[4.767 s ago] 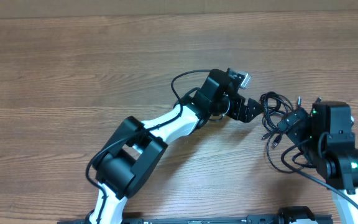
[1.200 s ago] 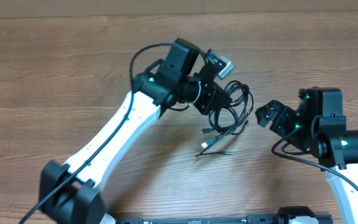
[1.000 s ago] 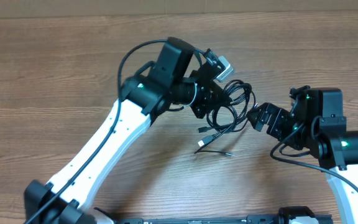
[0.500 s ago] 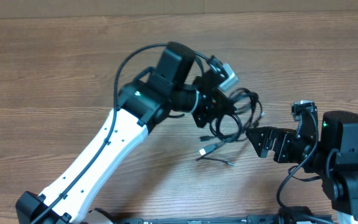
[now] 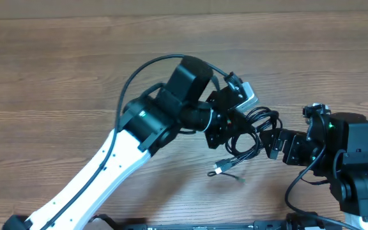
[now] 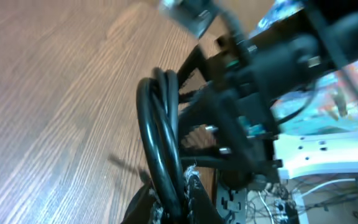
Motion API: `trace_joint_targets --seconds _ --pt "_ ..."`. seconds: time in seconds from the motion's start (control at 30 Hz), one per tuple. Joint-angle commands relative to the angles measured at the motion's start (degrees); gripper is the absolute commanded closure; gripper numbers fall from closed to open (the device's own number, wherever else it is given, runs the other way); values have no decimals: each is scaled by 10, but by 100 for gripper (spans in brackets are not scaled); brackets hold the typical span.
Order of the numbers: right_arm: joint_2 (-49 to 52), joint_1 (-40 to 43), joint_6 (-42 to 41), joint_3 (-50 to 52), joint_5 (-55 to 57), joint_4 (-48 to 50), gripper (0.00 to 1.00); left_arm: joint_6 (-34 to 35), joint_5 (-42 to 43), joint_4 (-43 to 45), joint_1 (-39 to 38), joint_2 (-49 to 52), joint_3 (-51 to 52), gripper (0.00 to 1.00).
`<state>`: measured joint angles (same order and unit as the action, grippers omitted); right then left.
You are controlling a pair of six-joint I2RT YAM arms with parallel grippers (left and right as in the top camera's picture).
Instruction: Untangle cables
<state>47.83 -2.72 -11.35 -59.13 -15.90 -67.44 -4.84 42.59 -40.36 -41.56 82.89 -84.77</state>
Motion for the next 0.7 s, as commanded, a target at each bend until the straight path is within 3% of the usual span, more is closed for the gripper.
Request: trace_joint_targets --seconds 0.0,0.23,0.5,0.67 --pt "-3 2 -11 -2 34 5 0 6 25 3 -2 -48 -6 96" --pt "-3 2 -63 -2 100 7 0 5 40 -12 -3 -79 -6 96" --pt "-3 2 -170 -2 226 -25 0 -36 40 -83 -2 -122 -6 96" --pt "-3 2 -189 -2 240 -28 0 -74 37 -119 -2 -156 -6 96"
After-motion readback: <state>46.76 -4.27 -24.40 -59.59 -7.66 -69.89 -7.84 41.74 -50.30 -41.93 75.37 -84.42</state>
